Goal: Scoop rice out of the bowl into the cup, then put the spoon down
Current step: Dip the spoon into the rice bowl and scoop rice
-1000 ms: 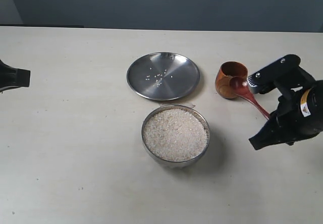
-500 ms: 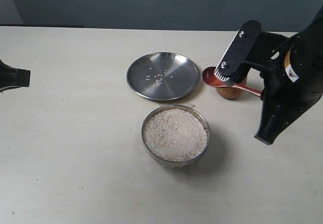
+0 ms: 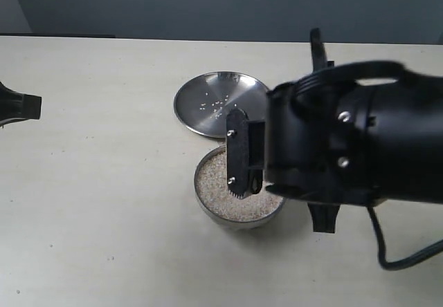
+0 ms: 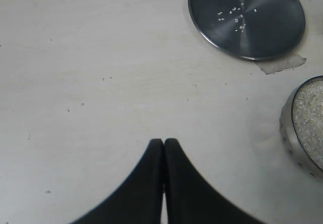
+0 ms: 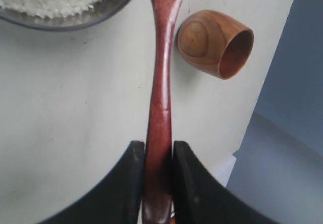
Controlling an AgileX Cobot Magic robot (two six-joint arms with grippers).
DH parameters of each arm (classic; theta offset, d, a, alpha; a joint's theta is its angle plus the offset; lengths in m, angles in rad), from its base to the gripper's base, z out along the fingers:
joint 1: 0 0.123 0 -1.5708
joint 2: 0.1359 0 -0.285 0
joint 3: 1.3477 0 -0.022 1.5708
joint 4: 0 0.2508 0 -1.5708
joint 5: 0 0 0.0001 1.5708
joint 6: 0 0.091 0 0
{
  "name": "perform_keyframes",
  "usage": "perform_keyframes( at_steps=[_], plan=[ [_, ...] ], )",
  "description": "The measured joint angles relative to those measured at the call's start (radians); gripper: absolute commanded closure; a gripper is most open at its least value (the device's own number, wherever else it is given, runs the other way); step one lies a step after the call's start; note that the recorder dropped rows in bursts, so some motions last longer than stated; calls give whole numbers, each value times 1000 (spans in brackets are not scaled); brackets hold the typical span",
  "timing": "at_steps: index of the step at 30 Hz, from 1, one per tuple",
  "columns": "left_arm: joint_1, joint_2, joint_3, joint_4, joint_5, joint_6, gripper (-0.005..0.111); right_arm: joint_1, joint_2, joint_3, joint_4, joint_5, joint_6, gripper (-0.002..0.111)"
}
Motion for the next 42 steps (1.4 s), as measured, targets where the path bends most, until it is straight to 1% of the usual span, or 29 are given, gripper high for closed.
perform_keyframes(
  at_steps=[7, 19, 42],
  plan=[
    [0, 0, 0, 0, 0, 0, 106, 15, 90, 0, -55, 0, 58, 109],
    [0, 0, 0, 0, 0, 0, 106, 15, 112, 0, -74, 0, 69, 109],
    [0, 0, 0, 0, 0, 0, 106, 15, 112, -2, 64, 0, 57, 109]
  ],
)
